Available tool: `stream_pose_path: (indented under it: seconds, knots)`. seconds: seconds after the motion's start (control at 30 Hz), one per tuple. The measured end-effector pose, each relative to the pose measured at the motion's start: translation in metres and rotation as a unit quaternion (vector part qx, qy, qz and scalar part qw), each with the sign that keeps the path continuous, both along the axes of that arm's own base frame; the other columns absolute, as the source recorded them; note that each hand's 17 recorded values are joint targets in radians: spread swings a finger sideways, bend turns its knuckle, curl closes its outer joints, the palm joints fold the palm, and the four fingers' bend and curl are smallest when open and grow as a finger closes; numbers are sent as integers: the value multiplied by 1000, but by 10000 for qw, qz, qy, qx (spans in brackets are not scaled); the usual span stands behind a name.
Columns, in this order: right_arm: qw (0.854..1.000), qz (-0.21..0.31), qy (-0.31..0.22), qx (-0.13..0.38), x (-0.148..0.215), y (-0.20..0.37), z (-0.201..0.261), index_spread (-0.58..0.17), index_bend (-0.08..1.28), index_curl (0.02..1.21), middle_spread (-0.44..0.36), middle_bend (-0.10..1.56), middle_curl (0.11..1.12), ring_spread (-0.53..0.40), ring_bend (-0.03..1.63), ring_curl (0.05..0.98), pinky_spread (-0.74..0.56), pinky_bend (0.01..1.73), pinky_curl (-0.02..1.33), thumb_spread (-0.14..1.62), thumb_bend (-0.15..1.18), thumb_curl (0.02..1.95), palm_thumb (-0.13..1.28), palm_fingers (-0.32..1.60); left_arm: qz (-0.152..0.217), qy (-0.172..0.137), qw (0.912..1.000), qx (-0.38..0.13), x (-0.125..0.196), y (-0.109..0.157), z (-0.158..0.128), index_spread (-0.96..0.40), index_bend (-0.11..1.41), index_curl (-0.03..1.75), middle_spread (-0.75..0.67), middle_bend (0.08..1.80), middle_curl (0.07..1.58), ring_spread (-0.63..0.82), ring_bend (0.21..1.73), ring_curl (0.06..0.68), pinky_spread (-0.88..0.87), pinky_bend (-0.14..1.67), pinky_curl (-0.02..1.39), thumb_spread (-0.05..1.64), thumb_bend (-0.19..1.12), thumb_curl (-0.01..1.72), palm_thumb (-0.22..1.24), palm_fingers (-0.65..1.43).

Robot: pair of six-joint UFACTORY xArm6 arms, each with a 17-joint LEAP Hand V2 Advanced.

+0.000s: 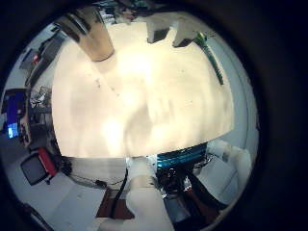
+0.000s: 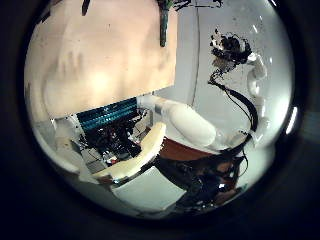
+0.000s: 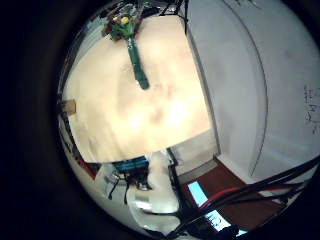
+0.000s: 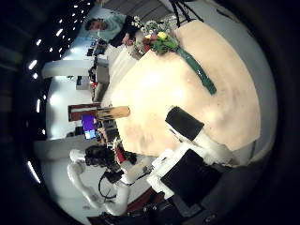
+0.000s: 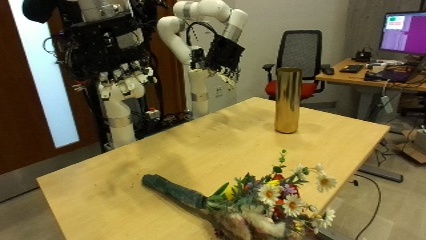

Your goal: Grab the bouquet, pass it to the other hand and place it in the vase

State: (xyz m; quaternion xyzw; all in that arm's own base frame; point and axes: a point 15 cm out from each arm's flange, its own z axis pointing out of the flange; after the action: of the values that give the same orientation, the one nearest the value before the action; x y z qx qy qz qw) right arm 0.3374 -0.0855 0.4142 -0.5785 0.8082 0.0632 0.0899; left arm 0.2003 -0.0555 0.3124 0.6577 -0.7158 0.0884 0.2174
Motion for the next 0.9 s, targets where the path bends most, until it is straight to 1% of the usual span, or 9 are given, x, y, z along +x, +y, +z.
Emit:
stream_pose_path:
  seconds: [0.07, 0.23, 0.4, 0.6, 0.73, 0.8, 0.9]
  knots:
    - [10000, -13, 30, 20, 5, -2, -6, -190, 159, 261, 111, 295, 347, 164, 585, 197, 360, 385, 279, 1116, -25, 372, 574, 364, 17, 1, 10000, 1, 0, 0, 0, 261, 167, 311, 510, 201, 313, 609, 497, 185, 575, 196, 309, 858, -33, 316, 347, 159]
    - [9999, -1, 140, 69, 18, -4, -22, -175, 155, 262, 129, 322, 351, 160, 606, 192, 344, 399, 273, 1114, -22, 365, 550, 358, 44, 8, 10000, 3, -1, 1, 0, 259, 169, 313, 511, 201, 313, 609, 497, 185, 575, 196, 307, 858, -33, 314, 347, 161]
    - [9998, -93, 166, 78, 26, -4, -27, -171, 152, 260, 132, 341, 352, 149, 630, 191, 329, 415, 269, 1114, -22, 363, 550, 348, -59, -33, 10000, 14, 0, -2, 1, 257, 168, 314, 511, 204, 315, 610, 496, 185, 575, 196, 305, 858, -33, 313, 347, 161]
    - [9993, -220, 243, 176, 36, -4, -39, -160, 152, 259, 132, 360, 353, 134, 655, 189, 326, 438, 264, 1115, -19, 361, 560, 333, -373, -152, 9992, 79, 5, -10, 7, 257, 170, 315, 508, 203, 316, 610, 496, 186, 575, 196, 304, 860, -32, 315, 354, 161]
    - [9981, -469, 332, 218, 46, -7, -53, -146, 145, 253, 141, 373, 353, 129, 675, 189, 325, 470, 269, 1115, -22, 358, 563, 316, -592, -219, 9979, 129, 5, -12, 8, 251, 169, 315, 499, 200, 318, 606, 495, 185, 574, 196, 303, 862, -33, 317, 354, 162]
    - [9974, -556, 383, 255, 53, -7, -64, -126, 145, 248, 150, 382, 353, 127, 700, 192, 324, 492, 271, 1115, -22, 356, 564, 297, -667, -241, 9974, 120, 6, -11, 8, 249, 172, 317, 497, 197, 317, 605, 495, 185, 574, 196, 302, 864, -35, 315, 351, 162]
    - [9964, -640, 373, 414, 63, -4, -73, -120, 141, 245, 153, 391, 354, 126, 712, 193, 323, 503, 272, 1114, -22, 356, 564, 288, -728, -269, 9969, 110, 8, -11, 8, 248, 170, 318, 496, 197, 315, 604, 497, 185, 574, 196, 302, 867, -32, 315, 351, 163]
